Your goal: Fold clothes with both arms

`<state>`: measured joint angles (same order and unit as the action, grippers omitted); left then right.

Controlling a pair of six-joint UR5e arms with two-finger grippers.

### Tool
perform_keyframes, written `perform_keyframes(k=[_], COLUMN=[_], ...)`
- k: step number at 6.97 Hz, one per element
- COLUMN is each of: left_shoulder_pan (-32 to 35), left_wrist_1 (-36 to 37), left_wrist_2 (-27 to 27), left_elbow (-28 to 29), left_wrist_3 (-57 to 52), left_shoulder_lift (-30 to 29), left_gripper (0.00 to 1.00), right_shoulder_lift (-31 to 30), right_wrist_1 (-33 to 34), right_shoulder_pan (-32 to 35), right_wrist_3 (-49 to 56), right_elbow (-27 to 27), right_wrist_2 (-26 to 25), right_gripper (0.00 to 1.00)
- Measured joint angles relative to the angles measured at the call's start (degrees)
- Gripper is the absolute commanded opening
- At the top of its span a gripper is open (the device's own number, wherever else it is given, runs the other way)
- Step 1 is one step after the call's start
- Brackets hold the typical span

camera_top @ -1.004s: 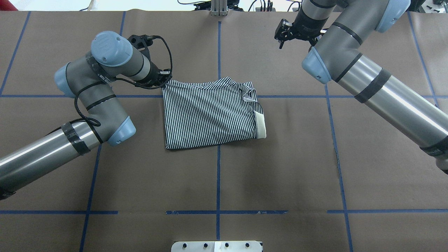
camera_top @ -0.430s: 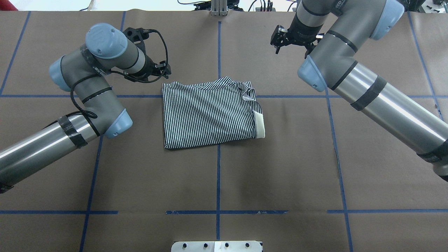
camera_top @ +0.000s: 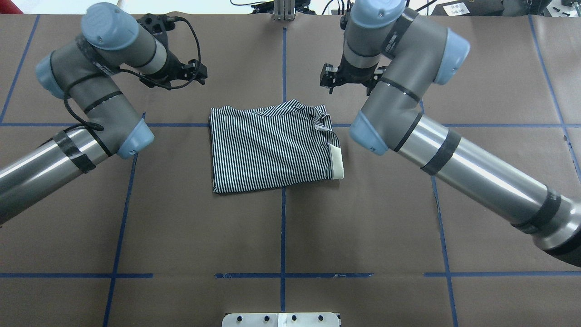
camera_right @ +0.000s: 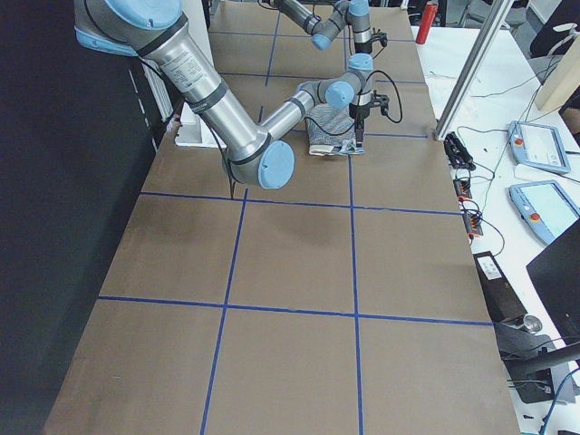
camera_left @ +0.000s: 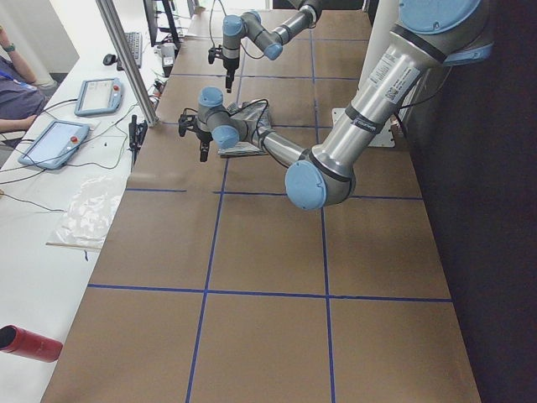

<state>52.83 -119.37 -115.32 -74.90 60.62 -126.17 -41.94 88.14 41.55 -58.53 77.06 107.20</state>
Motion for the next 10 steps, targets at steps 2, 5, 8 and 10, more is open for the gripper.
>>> perform_keyframes(k=[2, 5, 8, 10], left_shoulder_pan=[2.8, 3.7, 3.8, 3.8], left_wrist_1=[0.0, 0.0, 0.1, 0.0], left_wrist_2=[-1.2, -2.4, -2.7, -3.0], left_elbow=[-0.1, -0.1, -0.1, -0.2], left_wrist_3=[-4.2, -5.0, -5.0, -5.0], left_shoulder_lift=[1.3, 1.6, 1.6, 1.6], left_gripper=[1.00, 1.00, 1.00, 1.00], right_shoulder_lift=[5.5, 7.4, 7.3, 7.3], right_wrist_1=[0.0, 0.0, -0.4, -0.7], right_shoulder_pan=[-3.4, -4.2, -0.1, 4.8], right_wrist_3=[3.1, 9.6, 18.3, 24.7], right_elbow=[-7.9, -13.7, -18.0, -20.6], right_wrist_2=[-4.5, -7.7, -9.9, -9.5], right_gripper=[1.00, 1.00, 1.00, 1.00])
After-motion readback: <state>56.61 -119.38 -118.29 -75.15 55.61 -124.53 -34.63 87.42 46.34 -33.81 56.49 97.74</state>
